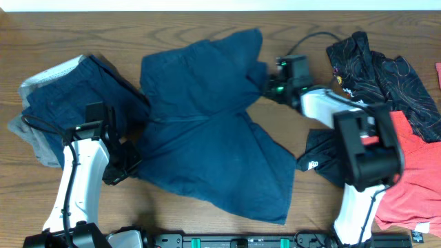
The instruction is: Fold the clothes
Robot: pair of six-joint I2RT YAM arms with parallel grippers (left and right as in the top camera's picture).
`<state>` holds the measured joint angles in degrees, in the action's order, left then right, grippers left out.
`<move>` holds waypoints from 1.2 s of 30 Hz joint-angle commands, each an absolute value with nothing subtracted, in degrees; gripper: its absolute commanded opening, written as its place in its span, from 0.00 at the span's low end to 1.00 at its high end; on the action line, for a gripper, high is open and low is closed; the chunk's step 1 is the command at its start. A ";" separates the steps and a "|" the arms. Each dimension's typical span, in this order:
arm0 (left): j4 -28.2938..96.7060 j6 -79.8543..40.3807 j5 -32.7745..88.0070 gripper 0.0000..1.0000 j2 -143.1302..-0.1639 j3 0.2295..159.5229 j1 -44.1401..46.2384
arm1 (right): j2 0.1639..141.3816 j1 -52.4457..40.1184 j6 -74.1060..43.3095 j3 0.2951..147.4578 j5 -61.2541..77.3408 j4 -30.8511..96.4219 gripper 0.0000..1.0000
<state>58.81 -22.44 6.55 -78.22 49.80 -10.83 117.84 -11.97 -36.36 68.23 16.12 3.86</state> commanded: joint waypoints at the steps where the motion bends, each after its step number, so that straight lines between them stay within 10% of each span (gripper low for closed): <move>1: 59.02 -22.35 7.35 0.06 -77.82 50.85 -11.18 | 110.59 -7.31 -32.62 67.90 7.88 9.47 0.01; 6: 58.98 -22.35 7.70 0.06 -77.82 50.85 -11.18 | 106.21 -6.04 -27.57 67.90 7.66 25.12 0.70; 25: 56.49 -22.31 10.52 0.06 -77.82 50.85 -11.18 | 90.02 -15.97 -18.17 67.00 11.81 71.00 0.72; 36: 56.49 -22.31 10.57 0.06 -77.82 50.85 -11.18 | 90.24 -22.50 -29.36 50.26 7.18 54.87 0.64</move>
<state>56.53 -22.44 10.37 -78.22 49.84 -10.87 89.73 -22.31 -26.15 53.58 8.88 57.17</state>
